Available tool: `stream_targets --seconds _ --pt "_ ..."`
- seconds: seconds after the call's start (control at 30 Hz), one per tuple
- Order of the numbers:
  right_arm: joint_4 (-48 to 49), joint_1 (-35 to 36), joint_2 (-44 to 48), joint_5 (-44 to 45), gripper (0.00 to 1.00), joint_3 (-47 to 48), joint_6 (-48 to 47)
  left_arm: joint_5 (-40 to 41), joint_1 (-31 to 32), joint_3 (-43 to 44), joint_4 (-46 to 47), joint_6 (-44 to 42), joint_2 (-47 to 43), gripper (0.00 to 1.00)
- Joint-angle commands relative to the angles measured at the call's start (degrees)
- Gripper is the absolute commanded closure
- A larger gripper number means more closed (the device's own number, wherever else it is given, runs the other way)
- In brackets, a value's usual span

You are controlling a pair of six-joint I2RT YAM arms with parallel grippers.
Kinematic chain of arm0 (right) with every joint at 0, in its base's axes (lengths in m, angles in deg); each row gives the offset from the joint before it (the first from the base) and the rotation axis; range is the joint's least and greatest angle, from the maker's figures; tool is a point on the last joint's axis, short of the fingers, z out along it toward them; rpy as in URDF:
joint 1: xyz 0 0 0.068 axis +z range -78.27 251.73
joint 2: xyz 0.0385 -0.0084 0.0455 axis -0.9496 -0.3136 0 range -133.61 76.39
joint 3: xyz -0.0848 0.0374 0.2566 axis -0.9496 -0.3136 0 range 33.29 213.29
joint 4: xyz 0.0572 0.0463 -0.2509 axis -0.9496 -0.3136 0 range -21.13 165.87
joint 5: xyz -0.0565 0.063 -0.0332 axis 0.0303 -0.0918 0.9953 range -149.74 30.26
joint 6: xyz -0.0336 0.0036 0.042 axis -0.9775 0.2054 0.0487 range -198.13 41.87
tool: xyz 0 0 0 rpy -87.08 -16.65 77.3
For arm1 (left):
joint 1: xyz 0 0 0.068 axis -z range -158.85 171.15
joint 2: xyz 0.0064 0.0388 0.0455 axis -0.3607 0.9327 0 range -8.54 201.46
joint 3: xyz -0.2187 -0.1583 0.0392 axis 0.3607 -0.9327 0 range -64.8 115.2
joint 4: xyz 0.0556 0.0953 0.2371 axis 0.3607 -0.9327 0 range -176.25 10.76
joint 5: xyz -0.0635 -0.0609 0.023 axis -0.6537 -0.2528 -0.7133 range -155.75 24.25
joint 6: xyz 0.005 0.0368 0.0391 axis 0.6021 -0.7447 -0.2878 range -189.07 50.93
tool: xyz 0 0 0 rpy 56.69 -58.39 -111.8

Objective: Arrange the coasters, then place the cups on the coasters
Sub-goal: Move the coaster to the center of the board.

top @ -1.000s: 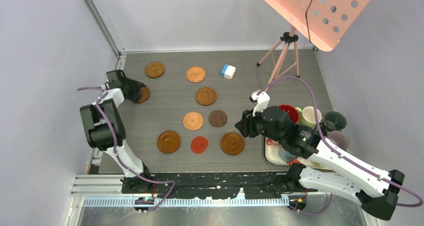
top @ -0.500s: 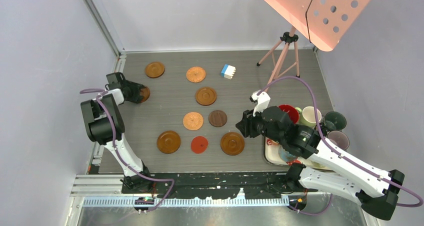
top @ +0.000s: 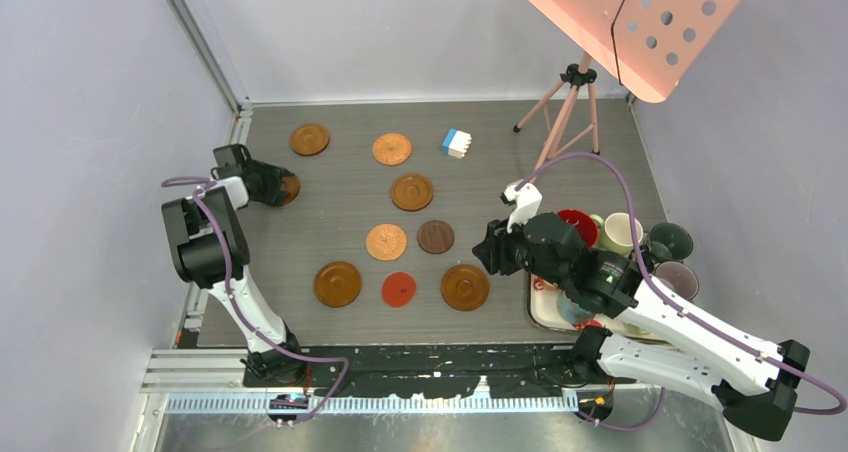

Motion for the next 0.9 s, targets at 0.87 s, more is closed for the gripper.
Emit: stream_targets --seconds 0.87 --pt "0.16 0.23 7.03 -0.03 0.55 -0.66 1.60 2.03 10.64 -14.18 -7.26 -2.29 -13.64 0.49"
